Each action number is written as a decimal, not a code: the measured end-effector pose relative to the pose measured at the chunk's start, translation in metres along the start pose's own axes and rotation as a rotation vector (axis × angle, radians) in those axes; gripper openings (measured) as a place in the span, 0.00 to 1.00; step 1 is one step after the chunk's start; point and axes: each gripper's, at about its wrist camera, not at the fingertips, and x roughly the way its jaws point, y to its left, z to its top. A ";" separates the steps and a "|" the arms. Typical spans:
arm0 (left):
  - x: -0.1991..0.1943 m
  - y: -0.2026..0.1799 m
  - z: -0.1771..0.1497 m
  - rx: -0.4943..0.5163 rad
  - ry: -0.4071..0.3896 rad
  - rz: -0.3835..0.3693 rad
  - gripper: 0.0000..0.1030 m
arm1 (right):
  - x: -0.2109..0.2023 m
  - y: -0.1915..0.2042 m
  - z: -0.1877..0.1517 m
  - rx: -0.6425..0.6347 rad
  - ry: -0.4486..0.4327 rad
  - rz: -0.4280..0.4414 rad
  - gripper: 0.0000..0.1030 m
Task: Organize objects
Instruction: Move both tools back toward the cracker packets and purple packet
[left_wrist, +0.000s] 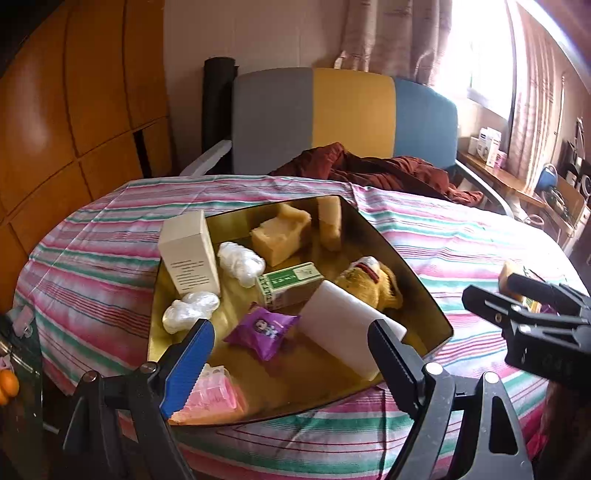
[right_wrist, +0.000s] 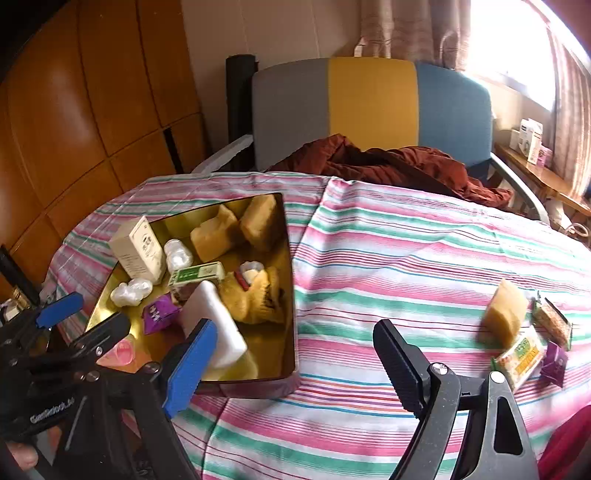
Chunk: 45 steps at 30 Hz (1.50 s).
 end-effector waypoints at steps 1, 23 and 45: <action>-0.001 -0.003 0.000 0.008 -0.001 -0.004 0.84 | 0.000 -0.003 0.000 0.004 -0.002 -0.008 0.85; 0.008 -0.044 0.012 0.085 0.045 -0.170 0.84 | -0.059 -0.205 0.009 0.285 -0.118 -0.364 0.86; 0.047 -0.246 0.002 0.526 0.169 -0.518 0.83 | -0.092 -0.325 -0.039 0.852 -0.269 -0.292 0.99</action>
